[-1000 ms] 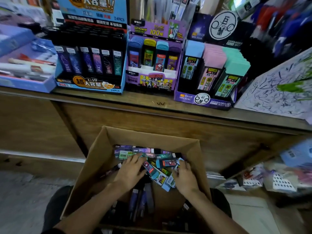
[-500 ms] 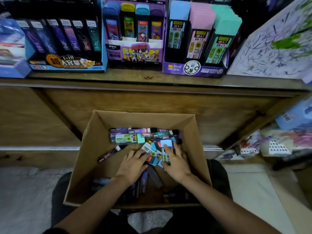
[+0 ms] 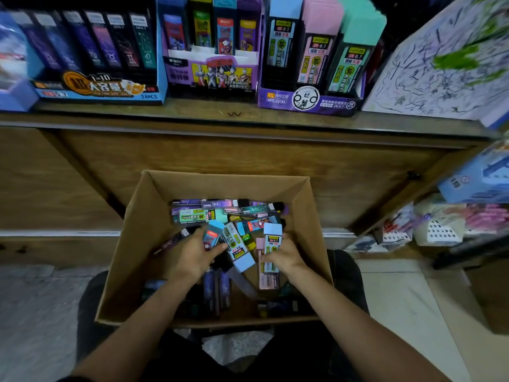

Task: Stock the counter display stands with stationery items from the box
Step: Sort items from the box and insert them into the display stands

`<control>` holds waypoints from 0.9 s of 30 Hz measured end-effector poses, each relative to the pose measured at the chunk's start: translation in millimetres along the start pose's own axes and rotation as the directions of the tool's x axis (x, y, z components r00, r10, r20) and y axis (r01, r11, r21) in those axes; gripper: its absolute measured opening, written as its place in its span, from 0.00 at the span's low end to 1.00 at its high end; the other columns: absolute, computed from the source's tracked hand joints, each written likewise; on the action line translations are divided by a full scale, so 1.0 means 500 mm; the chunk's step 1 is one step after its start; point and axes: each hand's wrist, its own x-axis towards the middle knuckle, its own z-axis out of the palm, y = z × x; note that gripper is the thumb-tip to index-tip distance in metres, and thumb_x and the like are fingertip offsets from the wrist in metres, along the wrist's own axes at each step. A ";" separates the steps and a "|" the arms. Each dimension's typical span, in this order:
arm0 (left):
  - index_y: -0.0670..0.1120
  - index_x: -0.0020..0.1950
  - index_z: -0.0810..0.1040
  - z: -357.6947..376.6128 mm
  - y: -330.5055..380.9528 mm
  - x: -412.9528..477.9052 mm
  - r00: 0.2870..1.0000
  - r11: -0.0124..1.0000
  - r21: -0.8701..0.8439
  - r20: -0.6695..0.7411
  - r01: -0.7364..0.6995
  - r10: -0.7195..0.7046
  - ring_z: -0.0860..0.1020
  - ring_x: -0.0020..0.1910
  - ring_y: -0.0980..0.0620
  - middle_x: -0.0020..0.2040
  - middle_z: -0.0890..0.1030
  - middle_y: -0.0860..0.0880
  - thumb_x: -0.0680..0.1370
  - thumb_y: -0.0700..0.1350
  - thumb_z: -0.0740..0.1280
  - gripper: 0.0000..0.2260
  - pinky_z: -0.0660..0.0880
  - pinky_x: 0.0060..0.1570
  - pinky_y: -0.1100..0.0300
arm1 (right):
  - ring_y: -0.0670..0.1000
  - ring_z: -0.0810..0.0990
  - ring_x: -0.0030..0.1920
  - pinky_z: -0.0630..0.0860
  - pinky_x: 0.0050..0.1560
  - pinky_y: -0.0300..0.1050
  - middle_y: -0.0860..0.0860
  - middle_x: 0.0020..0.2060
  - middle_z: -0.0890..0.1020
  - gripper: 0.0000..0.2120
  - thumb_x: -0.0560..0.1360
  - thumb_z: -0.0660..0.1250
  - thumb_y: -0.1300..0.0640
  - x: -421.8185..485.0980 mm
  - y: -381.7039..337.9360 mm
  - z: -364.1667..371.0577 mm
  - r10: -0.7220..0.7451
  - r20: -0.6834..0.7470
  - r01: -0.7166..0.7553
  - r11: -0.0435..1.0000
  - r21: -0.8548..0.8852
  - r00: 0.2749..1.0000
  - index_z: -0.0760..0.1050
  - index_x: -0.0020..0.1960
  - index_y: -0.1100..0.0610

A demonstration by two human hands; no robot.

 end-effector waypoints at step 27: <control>0.49 0.58 0.70 -0.034 0.065 -0.050 0.984 0.832 -0.543 0.175 0.117 -0.024 0.81 0.49 0.52 0.52 0.81 0.48 0.76 0.46 0.68 0.13 0.76 0.49 0.60 | 0.53 0.83 0.48 0.79 0.50 0.48 0.56 0.49 0.84 0.13 0.68 0.73 0.68 -0.050 -0.054 0.024 -0.170 0.056 0.140 0.926 0.351 0.984 0.79 0.50 0.57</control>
